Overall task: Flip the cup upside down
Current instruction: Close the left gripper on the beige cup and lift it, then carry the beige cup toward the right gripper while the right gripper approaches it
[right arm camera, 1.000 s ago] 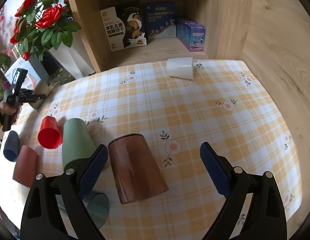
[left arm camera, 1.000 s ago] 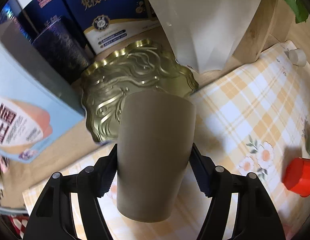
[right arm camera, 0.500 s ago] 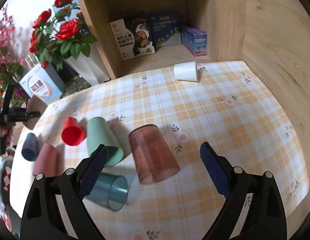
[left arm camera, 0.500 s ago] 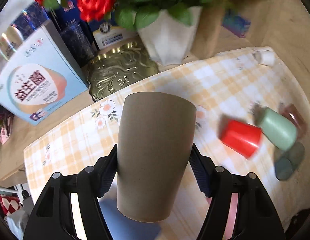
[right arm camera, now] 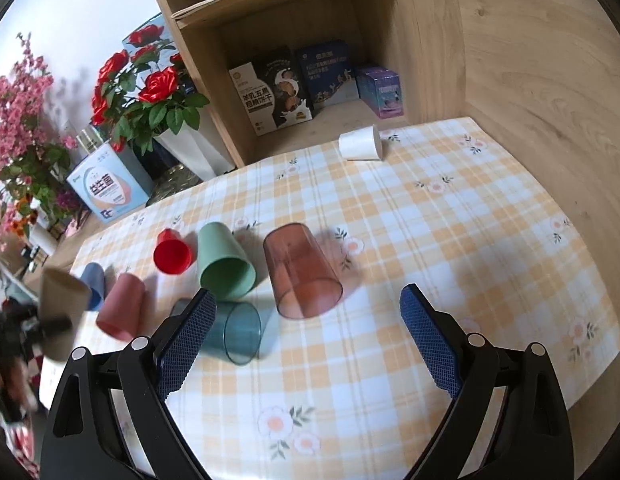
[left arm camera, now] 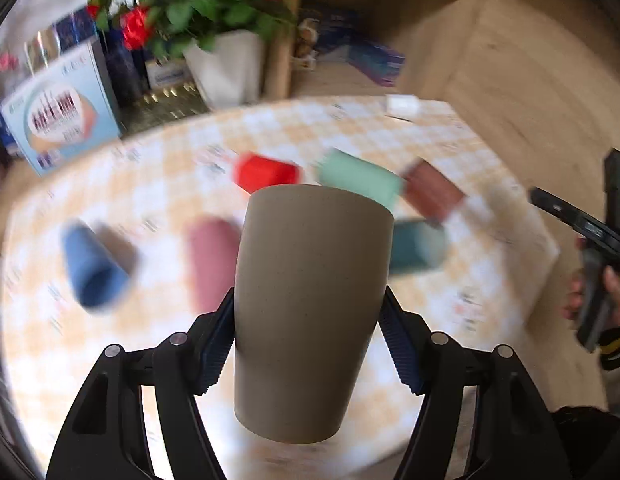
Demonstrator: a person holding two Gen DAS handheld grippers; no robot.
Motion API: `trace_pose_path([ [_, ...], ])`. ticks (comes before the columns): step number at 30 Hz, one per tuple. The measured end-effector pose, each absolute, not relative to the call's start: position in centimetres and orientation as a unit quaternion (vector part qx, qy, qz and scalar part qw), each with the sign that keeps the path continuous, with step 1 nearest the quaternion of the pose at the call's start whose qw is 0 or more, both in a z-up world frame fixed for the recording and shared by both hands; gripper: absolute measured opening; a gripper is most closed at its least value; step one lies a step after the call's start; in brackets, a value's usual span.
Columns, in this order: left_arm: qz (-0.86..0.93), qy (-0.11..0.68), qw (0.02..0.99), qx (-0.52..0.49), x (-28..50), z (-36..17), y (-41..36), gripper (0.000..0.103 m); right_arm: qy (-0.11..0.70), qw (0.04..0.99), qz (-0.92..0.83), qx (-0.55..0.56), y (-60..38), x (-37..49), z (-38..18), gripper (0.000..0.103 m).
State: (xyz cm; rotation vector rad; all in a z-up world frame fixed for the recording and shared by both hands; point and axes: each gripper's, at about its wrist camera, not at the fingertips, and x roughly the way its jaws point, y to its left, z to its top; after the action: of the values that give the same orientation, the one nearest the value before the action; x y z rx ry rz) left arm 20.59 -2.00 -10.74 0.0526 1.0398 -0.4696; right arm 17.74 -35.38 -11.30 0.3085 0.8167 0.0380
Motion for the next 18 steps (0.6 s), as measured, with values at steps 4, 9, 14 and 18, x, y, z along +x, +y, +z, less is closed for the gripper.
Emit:
trace_pose_path([
  [4,-0.206,0.518,0.830,-0.030,17.6,-15.0,-4.2,0.066,0.398,0.905,0.030,0.149,-35.6,16.7,-12.0,0.090],
  [9,-0.169,0.531,0.825,-0.094,15.9,-18.4,-6.1,0.066,0.405,0.903,0.046,0.137,-35.3,16.0,-12.6,0.090],
  [14,-0.153,0.541,0.816,-0.134,15.2,-19.8,-9.0,0.066,0.407,0.901,0.053,0.137,-35.5,14.9,-13.1,0.090],
  [18,-0.149,0.540,0.818,-0.128,15.0,-20.3,-10.2,0.066,0.407,0.900,0.049,0.148,-36.0,14.3,-13.4,0.090],
])
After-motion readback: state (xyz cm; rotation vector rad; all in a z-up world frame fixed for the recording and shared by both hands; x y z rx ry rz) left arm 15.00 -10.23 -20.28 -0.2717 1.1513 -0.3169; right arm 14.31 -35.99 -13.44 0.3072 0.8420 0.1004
